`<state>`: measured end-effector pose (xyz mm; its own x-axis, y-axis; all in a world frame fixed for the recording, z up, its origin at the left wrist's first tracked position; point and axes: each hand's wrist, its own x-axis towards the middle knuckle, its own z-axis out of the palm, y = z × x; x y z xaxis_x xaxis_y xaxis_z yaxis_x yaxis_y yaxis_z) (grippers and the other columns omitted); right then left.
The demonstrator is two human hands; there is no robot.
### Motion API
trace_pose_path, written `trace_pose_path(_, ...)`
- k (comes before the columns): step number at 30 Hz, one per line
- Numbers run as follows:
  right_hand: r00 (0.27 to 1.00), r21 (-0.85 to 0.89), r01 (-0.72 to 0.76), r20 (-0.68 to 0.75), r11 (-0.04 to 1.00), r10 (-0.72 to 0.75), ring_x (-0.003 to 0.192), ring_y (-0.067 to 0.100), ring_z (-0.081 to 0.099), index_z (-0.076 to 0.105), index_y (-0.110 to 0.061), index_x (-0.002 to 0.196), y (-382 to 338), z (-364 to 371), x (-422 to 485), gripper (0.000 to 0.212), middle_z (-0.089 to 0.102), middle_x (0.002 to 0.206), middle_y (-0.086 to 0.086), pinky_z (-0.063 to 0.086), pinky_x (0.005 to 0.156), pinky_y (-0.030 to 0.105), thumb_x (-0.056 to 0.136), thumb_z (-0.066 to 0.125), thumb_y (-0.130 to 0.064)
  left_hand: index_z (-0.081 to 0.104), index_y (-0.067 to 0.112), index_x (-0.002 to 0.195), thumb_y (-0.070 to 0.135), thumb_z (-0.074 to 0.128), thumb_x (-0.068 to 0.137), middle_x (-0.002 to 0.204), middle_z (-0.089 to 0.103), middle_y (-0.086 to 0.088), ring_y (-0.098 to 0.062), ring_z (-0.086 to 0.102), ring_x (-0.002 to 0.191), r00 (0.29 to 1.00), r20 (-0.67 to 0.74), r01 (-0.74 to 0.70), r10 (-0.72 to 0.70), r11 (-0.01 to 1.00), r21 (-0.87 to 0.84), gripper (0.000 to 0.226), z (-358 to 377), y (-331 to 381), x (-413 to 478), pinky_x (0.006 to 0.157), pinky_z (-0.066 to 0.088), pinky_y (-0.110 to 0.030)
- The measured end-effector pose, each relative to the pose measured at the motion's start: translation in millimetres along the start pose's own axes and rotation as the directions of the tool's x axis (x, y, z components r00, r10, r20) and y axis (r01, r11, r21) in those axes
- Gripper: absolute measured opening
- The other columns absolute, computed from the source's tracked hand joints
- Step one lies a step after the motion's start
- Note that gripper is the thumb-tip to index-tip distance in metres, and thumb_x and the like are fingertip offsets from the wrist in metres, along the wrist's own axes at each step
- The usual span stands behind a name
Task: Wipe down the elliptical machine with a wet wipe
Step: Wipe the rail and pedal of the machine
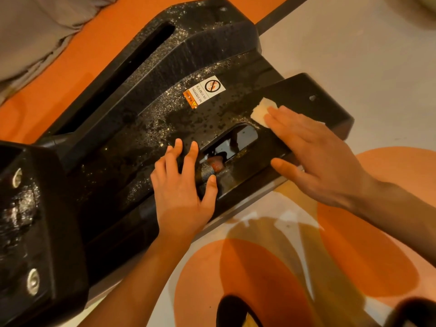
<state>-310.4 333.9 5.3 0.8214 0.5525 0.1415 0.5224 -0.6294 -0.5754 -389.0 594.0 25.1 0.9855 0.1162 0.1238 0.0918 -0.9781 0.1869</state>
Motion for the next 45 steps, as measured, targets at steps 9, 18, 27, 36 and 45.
trace_pose_path(9,0.999,-0.136,0.014,0.036,0.991,-0.009,0.157,0.020,0.016,0.032,-0.012,0.160,-40.9,9.2,41.5,0.089,0.027,0.168,0.007,0.010,0.125,0.034,0.096,0.021,-0.074,0.049,0.012,0.151,0.049,0.048,0.093,0.155,0.044,-0.019,-0.041,0.044,0.136,1.000,0.000,-0.006,0.006,1.000,0.002,0.069,-0.9,0.5,-0.4,0.105,0.040,-0.061)
trace_pose_path(18,0.991,0.011,-0.111,-0.078,0.994,0.111,0.156,0.023,0.020,0.025,-0.011,0.162,-7.6,4.6,19.6,0.089,0.028,0.167,0.011,0.021,0.126,0.044,0.099,0.017,-0.074,0.047,0.012,0.152,0.049,0.047,0.093,0.155,0.043,-0.019,-0.042,0.043,0.137,1.000,0.001,-0.007,0.007,1.000,0.003,0.070,-0.2,0.9,-0.4,0.105,0.040,-0.063)
trace_pose_path(27,0.988,-0.174,0.149,-0.003,0.973,-0.152,0.156,0.024,0.022,0.039,-0.007,0.156,-33.2,14.9,16.6,0.089,0.033,0.165,0.010,0.024,0.125,0.046,0.096,0.033,-0.073,0.048,0.014,0.152,0.049,0.049,0.093,0.156,0.043,-0.018,-0.040,0.044,0.136,1.000,-0.006,-0.005,0.005,1.000,-0.005,0.069,-0.4,1.2,-0.9,0.105,0.040,-0.061)
trace_pose_path(36,0.997,-0.109,0.022,-0.065,0.994,-0.029,0.156,0.021,0.020,0.036,-0.010,0.158,-28.8,12.7,30.9,0.089,0.031,0.166,0.008,0.017,0.126,0.036,0.098,0.025,-0.074,0.047,0.013,0.152,0.050,0.048,0.093,0.155,0.044,-0.019,-0.040,0.044,0.136,1.000,-0.005,-0.006,0.006,1.000,0.005,0.070,0.2,0.2,-0.3,0.105,0.040,-0.062)
trace_pose_path(45,0.970,-0.174,0.239,-0.006,0.955,-0.243,0.154,0.022,0.028,0.049,-0.010,0.151,-10.9,6.1,12.3,0.080,0.040,0.161,0.008,0.030,0.123,0.043,0.098,0.036,-0.069,0.047,0.015,0.152,0.050,0.048,0.093,0.155,0.044,-0.017,-0.040,0.045,0.136,1.000,-0.009,-0.005,0.005,1.000,-0.002,0.069,1.0,0.2,0.4,0.106,0.040,-0.062)
